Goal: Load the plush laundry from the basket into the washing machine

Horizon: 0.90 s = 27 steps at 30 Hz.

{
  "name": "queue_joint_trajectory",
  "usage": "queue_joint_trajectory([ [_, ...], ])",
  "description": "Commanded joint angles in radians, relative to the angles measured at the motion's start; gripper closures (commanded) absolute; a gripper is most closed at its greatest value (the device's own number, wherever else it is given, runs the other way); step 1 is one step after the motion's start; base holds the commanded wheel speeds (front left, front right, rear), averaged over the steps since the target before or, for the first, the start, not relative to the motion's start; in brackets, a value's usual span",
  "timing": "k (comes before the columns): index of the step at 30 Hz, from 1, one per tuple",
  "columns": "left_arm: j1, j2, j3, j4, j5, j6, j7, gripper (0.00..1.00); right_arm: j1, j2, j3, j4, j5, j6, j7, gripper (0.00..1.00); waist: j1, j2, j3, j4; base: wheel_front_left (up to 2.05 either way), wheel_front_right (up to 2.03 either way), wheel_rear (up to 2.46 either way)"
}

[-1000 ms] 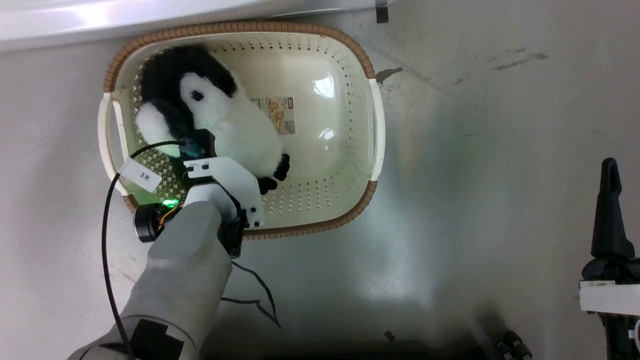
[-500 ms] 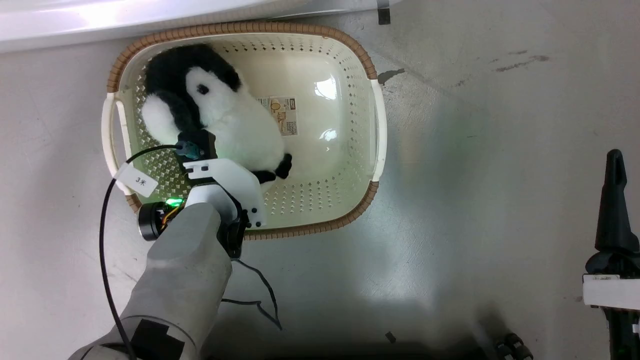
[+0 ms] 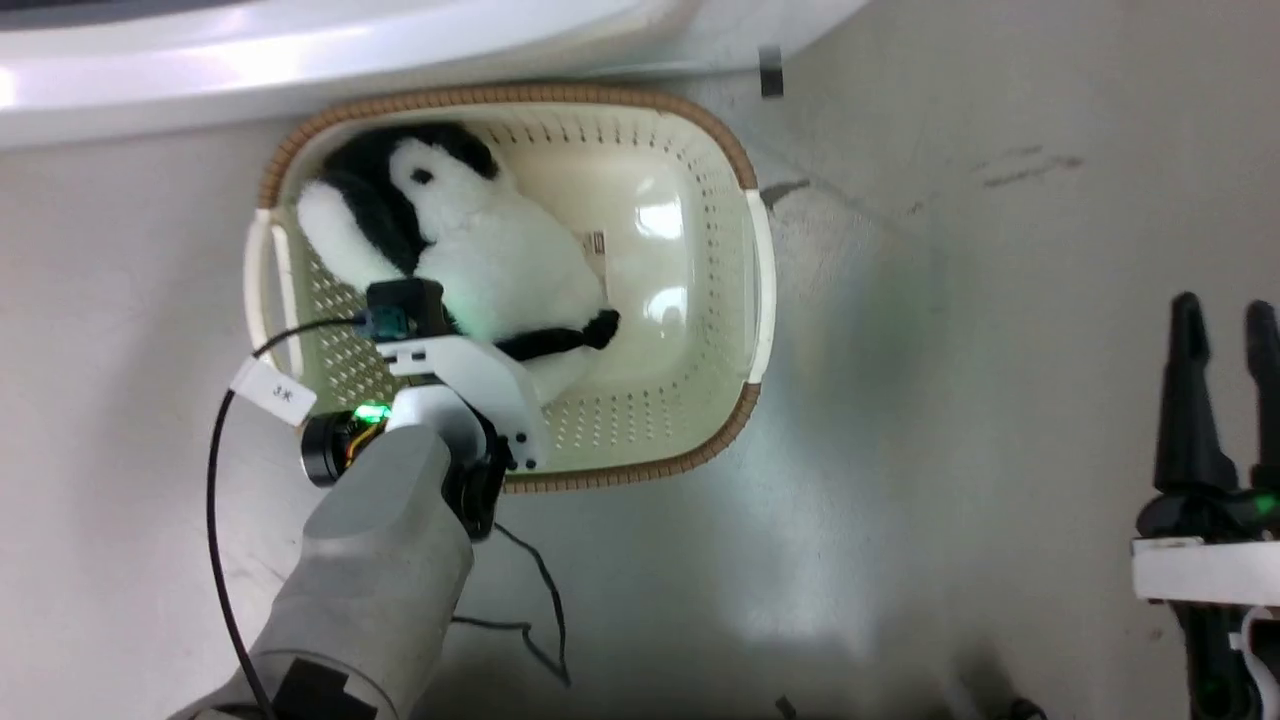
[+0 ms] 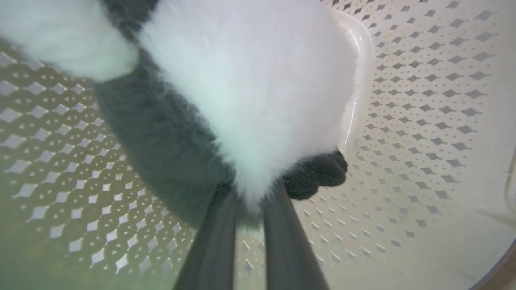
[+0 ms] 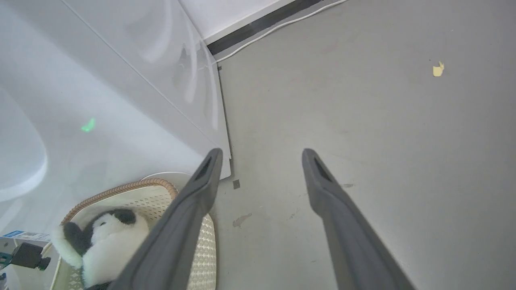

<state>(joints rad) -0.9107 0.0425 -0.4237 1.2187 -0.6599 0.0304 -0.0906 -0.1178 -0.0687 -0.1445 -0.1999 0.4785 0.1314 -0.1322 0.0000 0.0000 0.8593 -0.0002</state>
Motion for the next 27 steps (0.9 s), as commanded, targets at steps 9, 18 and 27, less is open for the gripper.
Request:
queue_joint_trajectory([
  [9, 0.072, 0.008, -0.069, -0.052, -0.051, -0.026, -0.021, 1.0, -0.034, -0.003, 0.052, 0.081, 0.013, -0.001, -0.021, 0.0, 0.0, 0.0, -0.174, 0.035, 0.0, 0.0, 0.0],
  [18, 0.181, 0.008, -0.128, -0.099, -0.087, -0.05, -0.058, 1.0, -0.011, 0.007, 0.085, 0.165, 0.016, -0.001, -0.041, 0.0, 0.0, 0.0, -0.349, 0.056, 0.0, 0.0, 0.0],
  [27, 0.308, 0.008, -0.172, -0.161, -0.12, -0.058, -0.089, 1.0, 0.036, 0.016, 0.109, 0.242, 0.018, -0.001, -0.056, 0.0, 0.0, 0.0, -0.525, 0.073, 0.0, 0.0, 0.0],
])
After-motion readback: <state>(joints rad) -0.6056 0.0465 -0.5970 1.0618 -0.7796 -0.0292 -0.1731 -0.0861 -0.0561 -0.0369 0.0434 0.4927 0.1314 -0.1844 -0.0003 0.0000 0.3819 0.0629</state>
